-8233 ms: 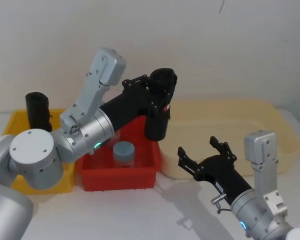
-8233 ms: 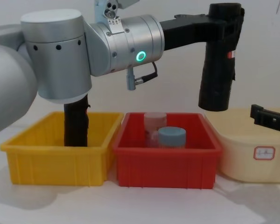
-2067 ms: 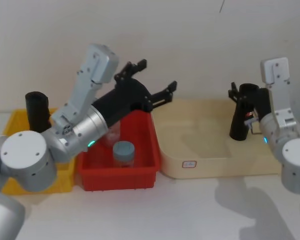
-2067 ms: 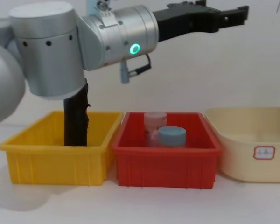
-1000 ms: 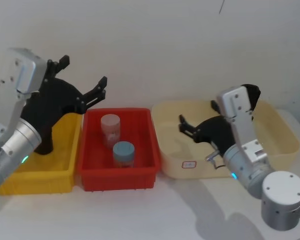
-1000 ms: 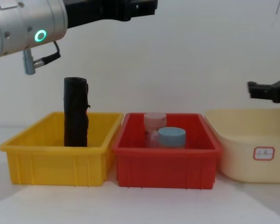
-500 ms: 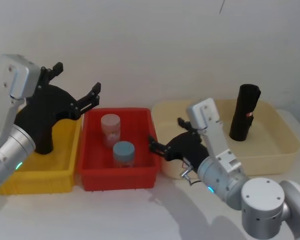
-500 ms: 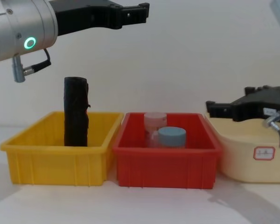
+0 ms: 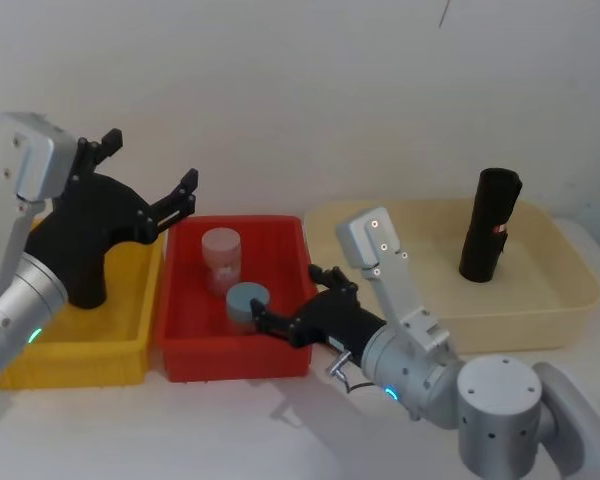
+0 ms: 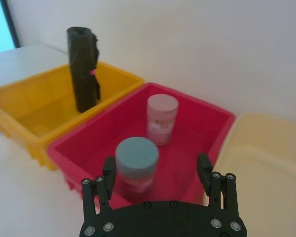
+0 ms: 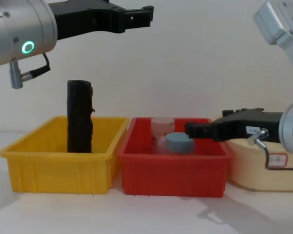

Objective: Pick up the garbage bag with the one hand and transfer it to the other hand.

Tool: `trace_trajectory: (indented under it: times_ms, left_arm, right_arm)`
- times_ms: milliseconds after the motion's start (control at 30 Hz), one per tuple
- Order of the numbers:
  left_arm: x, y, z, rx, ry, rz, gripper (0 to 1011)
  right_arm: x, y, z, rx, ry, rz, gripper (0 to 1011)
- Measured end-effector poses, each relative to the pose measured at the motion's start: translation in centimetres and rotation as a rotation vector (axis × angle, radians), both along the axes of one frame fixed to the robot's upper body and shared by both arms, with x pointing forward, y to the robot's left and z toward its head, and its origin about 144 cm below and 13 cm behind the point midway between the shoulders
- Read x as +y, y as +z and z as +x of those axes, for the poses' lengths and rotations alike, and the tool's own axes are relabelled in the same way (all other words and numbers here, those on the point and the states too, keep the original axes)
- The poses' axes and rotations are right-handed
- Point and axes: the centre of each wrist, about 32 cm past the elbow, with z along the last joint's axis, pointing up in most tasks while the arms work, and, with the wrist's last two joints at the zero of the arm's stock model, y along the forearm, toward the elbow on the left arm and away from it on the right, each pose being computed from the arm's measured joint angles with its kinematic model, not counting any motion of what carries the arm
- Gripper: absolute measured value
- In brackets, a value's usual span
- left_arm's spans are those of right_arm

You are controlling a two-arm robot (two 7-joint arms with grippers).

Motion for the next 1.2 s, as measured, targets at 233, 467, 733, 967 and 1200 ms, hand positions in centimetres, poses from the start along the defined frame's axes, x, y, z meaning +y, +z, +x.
trace_trajectory:
  times_ms: [233,467,733,967,1200]
  left_arm:
    - [0.0,0.0,0.0,0.002,0.001,0.0,1000]
    - [0.1,0.0,-0.1,0.002,0.002,0.0,1001]
    - [0.1,0.0,-0.1,0.003,0.003,0.001,1000]
    - [0.1,0.0,-0.1,0.003,0.002,0.001,1000]
    - [0.1,-0.1,-0.1,0.003,0.002,0.001,1000]
  right_arm:
    - [0.5,0.0,0.4,0.041,0.029,0.026,1000]
    - [0.9,0.0,0.8,0.067,0.042,0.044,1000]
    - [1.5,0.0,1.3,0.077,0.051,0.05,1000]
    - [2.0,-0.1,1.7,0.082,0.05,0.05,1000]
    - [2.3,-0.3,2.1,0.087,0.044,0.048,999]
